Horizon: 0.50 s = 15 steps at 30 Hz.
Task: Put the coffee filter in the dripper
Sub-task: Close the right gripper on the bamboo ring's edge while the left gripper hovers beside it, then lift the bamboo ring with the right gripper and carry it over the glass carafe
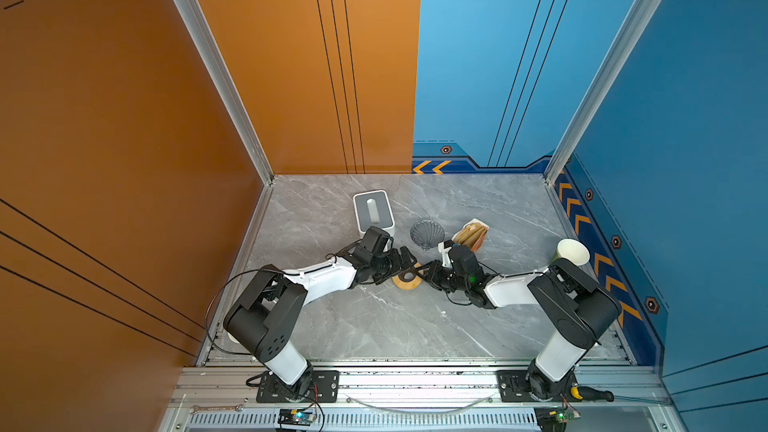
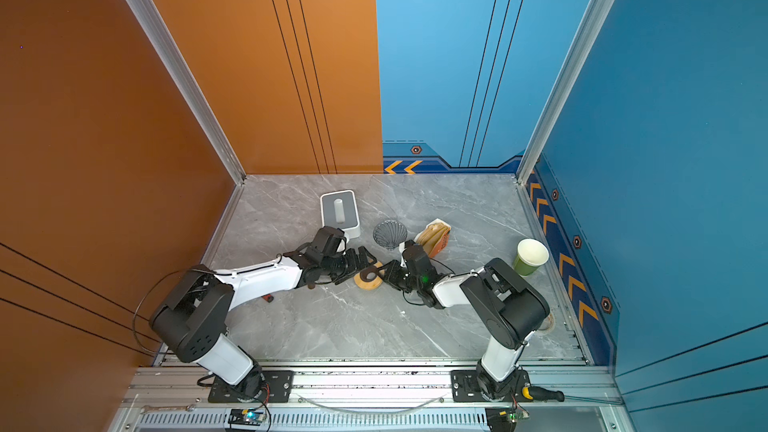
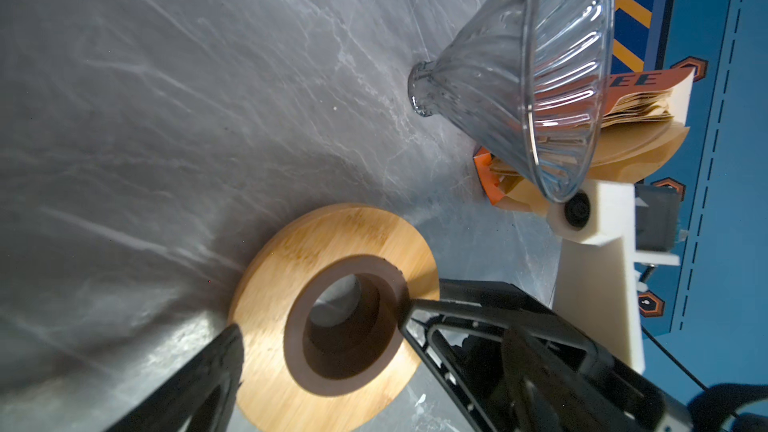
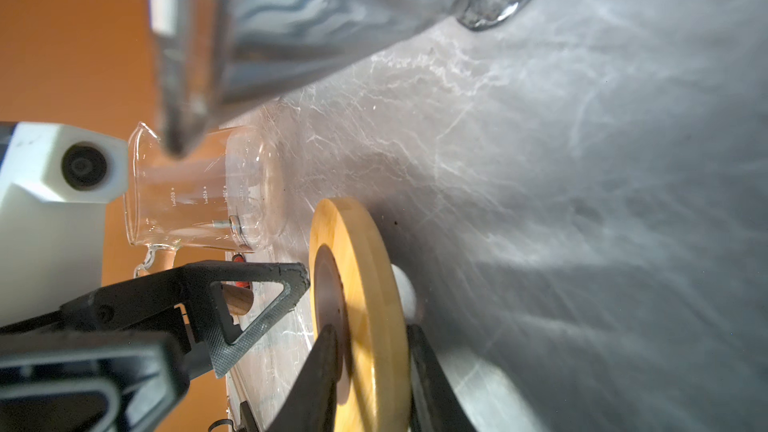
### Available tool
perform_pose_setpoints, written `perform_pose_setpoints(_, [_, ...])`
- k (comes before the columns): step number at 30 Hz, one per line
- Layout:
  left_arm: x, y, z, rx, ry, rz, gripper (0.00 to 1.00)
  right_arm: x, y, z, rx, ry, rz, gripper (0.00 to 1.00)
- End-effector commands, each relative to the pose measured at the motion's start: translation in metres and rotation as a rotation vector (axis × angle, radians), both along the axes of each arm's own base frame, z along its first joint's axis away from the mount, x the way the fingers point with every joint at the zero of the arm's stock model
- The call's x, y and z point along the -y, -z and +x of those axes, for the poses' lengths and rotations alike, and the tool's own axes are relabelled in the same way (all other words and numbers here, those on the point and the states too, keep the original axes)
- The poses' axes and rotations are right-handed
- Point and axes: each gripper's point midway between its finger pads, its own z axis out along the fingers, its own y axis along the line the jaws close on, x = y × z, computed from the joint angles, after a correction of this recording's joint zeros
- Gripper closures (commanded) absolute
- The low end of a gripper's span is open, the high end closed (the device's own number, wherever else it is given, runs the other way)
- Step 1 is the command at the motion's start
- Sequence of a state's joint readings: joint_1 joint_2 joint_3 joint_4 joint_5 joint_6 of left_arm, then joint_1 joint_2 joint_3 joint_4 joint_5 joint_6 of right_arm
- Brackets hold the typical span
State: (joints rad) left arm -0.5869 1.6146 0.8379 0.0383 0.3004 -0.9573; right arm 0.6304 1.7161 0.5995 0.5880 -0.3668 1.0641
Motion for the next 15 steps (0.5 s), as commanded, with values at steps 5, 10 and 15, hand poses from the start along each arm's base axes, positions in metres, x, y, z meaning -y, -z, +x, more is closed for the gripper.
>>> perform_pose_setpoints(5, [-0.003,0.006,-0.003,-0.024,-0.006,-0.015,0.02,-0.008,-0.021,0.003,0.041,-0.012,0.035,0.75])
perform_pose_setpoints(10, [-0.002,0.004,-0.002,-0.018,-0.009,-0.023,0.02,-0.008,-0.026,0.002,0.055,-0.016,0.019,0.80])
perform_pose_setpoints(15, [0.000,-0.005,0.000,-0.002,-0.007,-0.040,0.02,-0.007,-0.032,0.002,0.066,-0.015,0.015,0.82])
